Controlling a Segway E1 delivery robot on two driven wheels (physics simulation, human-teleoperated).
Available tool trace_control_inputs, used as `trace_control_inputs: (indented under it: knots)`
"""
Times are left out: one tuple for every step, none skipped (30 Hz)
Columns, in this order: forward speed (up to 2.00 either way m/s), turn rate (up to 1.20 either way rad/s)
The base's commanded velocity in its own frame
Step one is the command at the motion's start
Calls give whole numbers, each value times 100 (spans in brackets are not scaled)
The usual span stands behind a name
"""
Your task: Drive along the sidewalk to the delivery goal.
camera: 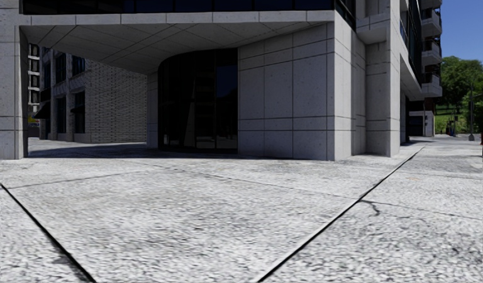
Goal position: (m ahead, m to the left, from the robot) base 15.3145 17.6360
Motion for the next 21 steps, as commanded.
trace_control_inputs:
  knots:
    - [200, 52]
    - [200, 52]
    - [200, 52]
    - [200, 52]
    - [200, 52]
    - [200, 52]
    - [200, 52]
    - [200, 52]
    - [200, 52]
    - [200, 52]
    - [200, 52]
    - [200, 52]
    - [200, 52]
    - [200, 52]
    - [200, 52]
    - [200, 52]
    - [200, 52]
    - [200, 52]
    - [200, 52]
    - [200, 52]
    - [200, 52]
